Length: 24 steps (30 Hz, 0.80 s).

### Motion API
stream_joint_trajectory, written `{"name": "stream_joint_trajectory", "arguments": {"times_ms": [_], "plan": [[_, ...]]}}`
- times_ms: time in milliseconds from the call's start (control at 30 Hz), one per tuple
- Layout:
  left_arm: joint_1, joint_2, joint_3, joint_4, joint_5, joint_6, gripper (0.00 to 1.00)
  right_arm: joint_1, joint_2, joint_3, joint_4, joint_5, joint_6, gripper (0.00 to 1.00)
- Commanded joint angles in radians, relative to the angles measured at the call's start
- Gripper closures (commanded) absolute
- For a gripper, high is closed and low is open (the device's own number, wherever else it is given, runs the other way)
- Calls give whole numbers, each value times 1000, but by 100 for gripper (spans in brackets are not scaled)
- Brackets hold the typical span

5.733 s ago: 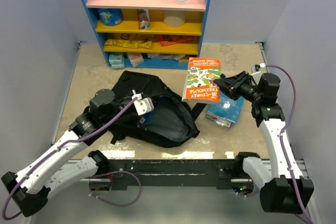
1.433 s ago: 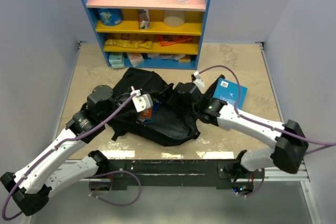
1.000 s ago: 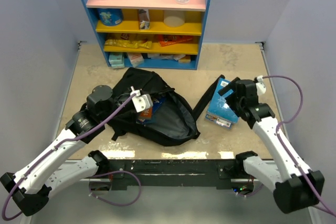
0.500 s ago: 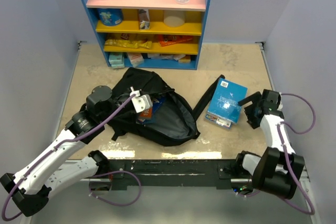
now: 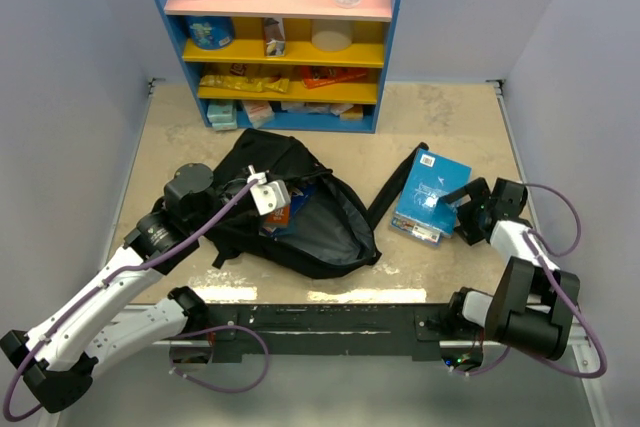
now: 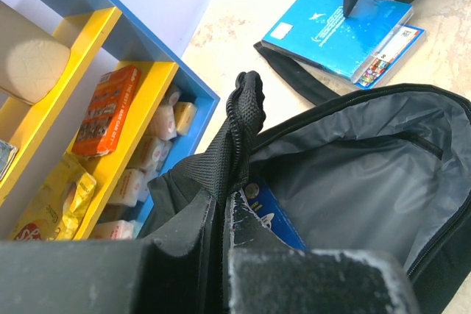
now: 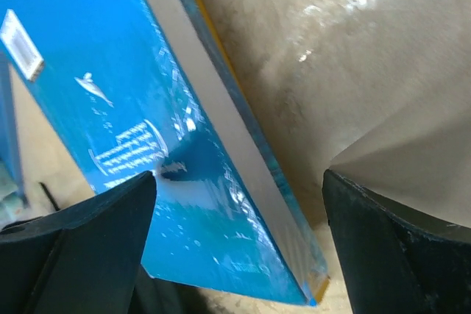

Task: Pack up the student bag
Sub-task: Pick up the book from the center of the board.

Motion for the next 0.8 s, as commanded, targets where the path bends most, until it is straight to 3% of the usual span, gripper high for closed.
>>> {"name": "stream_joint_trajectory", "arguments": {"times_ms": [0,333,433,467,567,633,767], "plan": [[-4,-25,30,187,41,12,100,-5,60,-52,85,-50,26,2],[-4,-13,42,192,39,9,100,-6,91,-103,185,-76,72,24],[-4,-10,50,189,41,8,100,-5,33,-121,176,-61,86,48],[-2,-8,51,187,41,9,100,-6,14,-129,169,-56,89,66],[-2,-8,50,186,45,11,100,-6,-72,-129,125,-39,107,86],[-4,-8,51,184,47,12,100,-5,-147,-120,74,-36,118,94],[-2,-10,50,179,50,11,100,-5,-299,-83,8,-25,144,97]]}}
